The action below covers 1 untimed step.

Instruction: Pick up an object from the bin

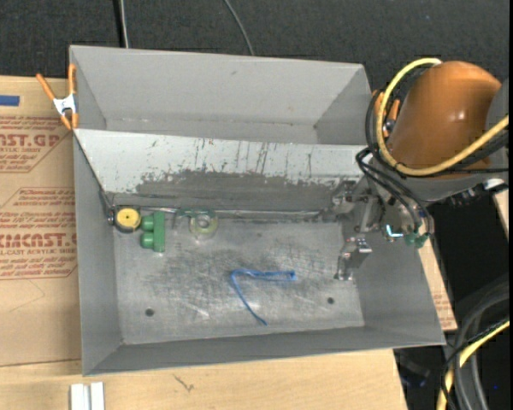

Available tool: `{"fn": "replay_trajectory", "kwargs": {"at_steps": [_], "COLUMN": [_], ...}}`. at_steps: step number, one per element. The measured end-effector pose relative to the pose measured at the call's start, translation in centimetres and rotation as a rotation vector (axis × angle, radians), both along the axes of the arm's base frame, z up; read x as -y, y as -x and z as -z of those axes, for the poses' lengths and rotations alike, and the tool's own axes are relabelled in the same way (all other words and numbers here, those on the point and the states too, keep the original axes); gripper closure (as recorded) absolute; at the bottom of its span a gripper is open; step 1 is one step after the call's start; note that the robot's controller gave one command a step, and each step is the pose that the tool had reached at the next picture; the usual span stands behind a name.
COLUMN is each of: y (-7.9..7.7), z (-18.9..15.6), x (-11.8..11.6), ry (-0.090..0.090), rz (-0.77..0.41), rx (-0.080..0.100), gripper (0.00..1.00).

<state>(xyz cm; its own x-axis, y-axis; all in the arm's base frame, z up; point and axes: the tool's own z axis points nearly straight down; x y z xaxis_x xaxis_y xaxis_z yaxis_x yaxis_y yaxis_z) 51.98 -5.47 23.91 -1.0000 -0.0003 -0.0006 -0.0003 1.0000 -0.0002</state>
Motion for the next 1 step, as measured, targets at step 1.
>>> {"fn": "replay_trajectory", "kwargs": {"at_steps": [1], "y": [-0.97], "z": [15.92], "x": [-2.09], "ry": [-0.002], "rz": [-0.162], "rx": [-0.007], "gripper": [0.00]}}
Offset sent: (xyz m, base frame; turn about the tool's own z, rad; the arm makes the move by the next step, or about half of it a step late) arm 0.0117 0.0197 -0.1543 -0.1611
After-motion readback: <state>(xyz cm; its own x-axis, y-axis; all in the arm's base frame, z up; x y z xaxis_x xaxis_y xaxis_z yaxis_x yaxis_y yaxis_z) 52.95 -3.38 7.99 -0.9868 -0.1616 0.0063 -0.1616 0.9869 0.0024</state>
